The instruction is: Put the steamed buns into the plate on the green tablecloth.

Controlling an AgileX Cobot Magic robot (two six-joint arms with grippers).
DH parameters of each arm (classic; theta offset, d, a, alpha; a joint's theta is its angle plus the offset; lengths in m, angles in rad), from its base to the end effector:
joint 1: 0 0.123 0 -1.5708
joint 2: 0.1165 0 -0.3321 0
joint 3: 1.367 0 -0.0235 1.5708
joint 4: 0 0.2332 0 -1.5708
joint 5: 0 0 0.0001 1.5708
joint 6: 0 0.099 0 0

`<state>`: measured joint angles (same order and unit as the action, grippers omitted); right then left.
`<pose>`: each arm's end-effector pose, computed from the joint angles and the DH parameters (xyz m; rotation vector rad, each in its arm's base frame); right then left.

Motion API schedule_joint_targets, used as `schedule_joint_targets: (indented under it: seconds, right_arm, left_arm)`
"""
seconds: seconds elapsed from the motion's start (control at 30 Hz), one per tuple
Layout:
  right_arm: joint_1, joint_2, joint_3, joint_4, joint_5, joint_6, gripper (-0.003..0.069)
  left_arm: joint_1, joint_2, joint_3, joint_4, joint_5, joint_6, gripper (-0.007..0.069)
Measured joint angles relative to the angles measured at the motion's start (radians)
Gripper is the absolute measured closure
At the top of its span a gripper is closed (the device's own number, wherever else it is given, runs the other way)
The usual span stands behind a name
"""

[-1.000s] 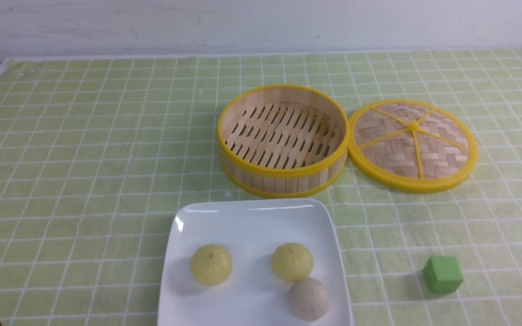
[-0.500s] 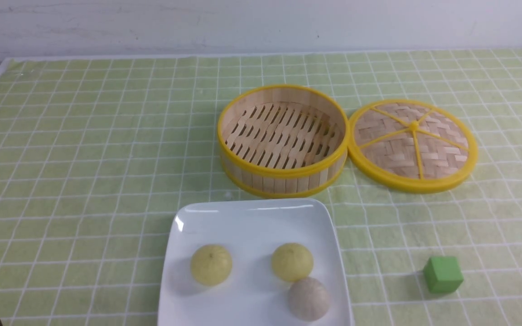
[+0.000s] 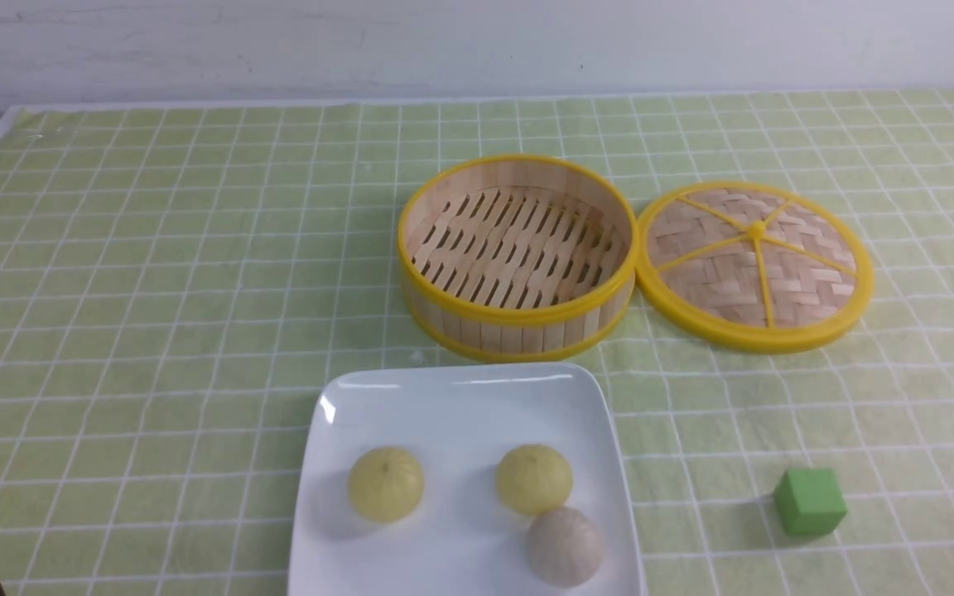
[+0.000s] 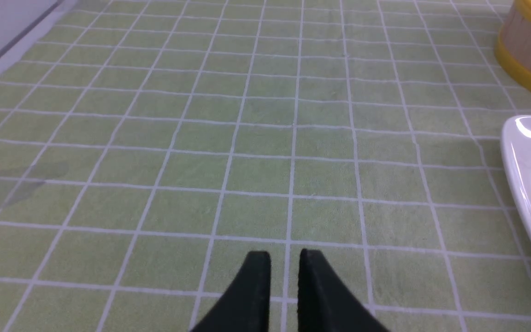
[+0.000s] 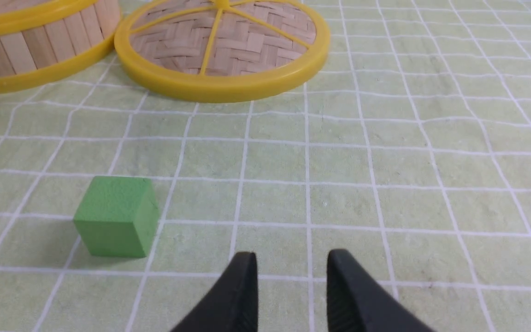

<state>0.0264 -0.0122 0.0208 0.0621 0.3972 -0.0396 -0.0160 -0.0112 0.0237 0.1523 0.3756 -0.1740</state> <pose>-0.0057 0.0022 0.1683 -0.0246 1.8887 0.0528 -0.0049 0.0056 0.1698 -0.0536 1.8664 0.0187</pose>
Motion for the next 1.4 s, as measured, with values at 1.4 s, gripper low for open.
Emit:
schedule_joint_targets:
  seconds: [1.4]
  right_arm:
    - [0.0,0.0,0.0,0.0,0.0,0.0,0.042]
  left_arm:
    - [0.0,0.0,0.0,0.0,0.0,0.0,0.0461]
